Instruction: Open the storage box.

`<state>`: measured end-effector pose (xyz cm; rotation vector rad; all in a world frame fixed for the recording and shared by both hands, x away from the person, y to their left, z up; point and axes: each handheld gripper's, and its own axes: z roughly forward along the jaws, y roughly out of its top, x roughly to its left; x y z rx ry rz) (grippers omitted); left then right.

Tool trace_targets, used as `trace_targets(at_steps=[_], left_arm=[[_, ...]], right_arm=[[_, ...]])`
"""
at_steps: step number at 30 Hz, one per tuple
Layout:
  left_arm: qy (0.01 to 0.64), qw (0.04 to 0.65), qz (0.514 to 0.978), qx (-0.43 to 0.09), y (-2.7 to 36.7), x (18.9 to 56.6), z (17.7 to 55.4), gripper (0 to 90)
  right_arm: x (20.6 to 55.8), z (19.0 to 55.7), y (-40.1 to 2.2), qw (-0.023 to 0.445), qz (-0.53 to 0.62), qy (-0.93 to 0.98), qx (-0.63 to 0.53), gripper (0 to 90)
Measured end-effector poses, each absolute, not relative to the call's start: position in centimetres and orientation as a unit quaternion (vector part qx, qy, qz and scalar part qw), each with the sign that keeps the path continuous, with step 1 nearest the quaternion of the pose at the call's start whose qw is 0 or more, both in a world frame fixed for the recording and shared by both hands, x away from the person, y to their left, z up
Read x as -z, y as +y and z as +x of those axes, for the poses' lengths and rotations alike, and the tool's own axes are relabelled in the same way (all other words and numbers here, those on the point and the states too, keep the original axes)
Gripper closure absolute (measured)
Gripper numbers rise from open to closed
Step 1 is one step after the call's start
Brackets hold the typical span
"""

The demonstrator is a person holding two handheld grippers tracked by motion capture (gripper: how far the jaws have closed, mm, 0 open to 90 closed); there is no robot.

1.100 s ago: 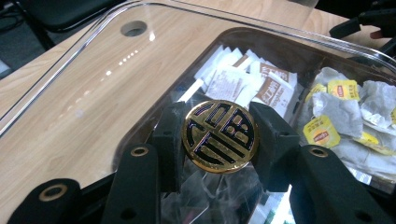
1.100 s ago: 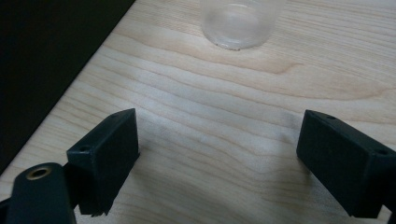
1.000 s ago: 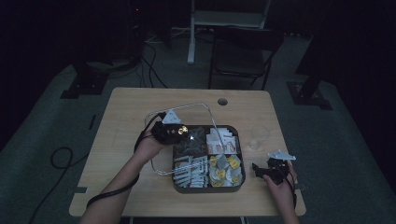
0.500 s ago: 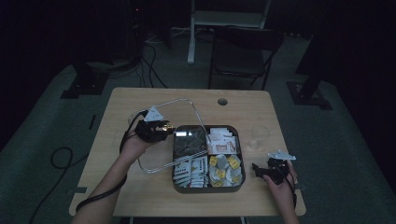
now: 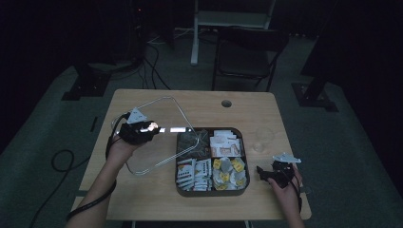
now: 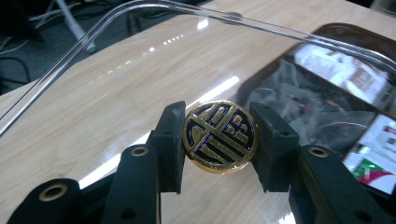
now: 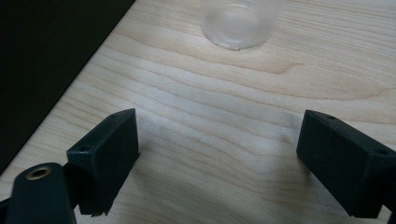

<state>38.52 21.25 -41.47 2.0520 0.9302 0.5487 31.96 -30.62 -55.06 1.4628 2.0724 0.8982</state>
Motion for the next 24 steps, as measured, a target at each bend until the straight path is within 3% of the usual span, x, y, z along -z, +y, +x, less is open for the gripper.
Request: trace_targets(at_steps=[24], left_arm=[[0.487, 0.395, 0.720, -0.297, 25.2, 45.0, 41.0, 59.6]], right_arm=[[55.1, 32.0, -30.6, 0.223, 0.530, 0.751, -0.326, 12.3]])
